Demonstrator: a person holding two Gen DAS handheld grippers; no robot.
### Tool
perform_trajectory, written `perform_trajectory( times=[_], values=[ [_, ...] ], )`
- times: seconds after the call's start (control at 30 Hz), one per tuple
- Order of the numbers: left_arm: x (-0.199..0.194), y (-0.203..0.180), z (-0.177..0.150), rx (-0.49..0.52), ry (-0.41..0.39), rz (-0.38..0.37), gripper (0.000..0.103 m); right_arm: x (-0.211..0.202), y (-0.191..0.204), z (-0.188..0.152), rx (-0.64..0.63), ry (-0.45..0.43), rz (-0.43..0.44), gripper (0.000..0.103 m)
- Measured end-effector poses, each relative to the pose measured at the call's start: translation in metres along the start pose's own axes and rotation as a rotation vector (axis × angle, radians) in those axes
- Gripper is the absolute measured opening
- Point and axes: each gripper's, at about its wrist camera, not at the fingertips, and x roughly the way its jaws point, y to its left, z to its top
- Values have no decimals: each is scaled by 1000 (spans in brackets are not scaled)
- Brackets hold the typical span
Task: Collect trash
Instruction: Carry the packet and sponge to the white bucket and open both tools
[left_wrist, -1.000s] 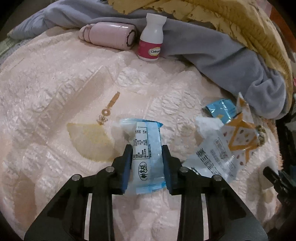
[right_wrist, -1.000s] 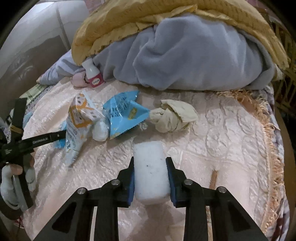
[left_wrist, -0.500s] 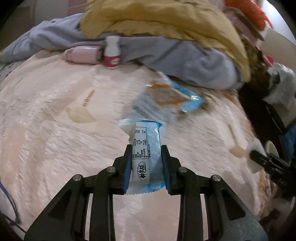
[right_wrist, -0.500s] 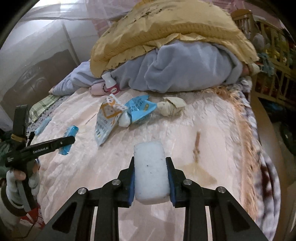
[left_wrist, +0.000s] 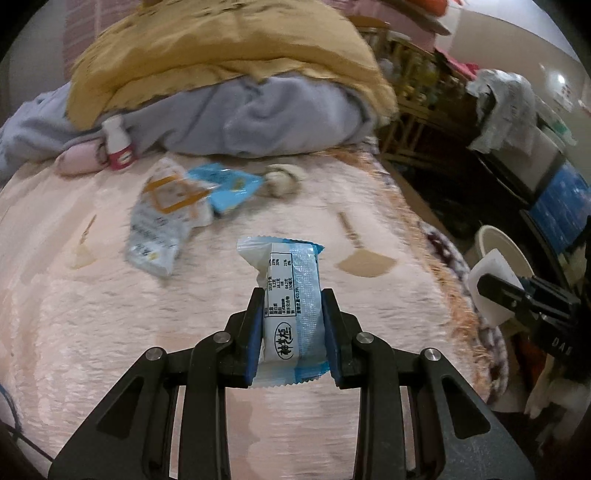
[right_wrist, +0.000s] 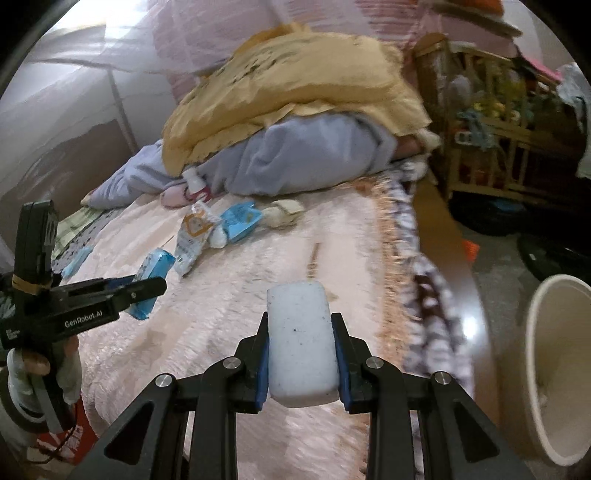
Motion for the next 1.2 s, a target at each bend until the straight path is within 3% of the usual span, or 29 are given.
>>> perform_trajectory(
  times=[0.4, 1.2],
  values=[
    [9, -80, 8, 125, -2, -58, 27, -43, -52, -18, 81, -34, -73, 28],
    [45, -193, 22, 316, 23, -147, 27, -89, -146, -42, 220, -72, -202, 28]
  ],
)
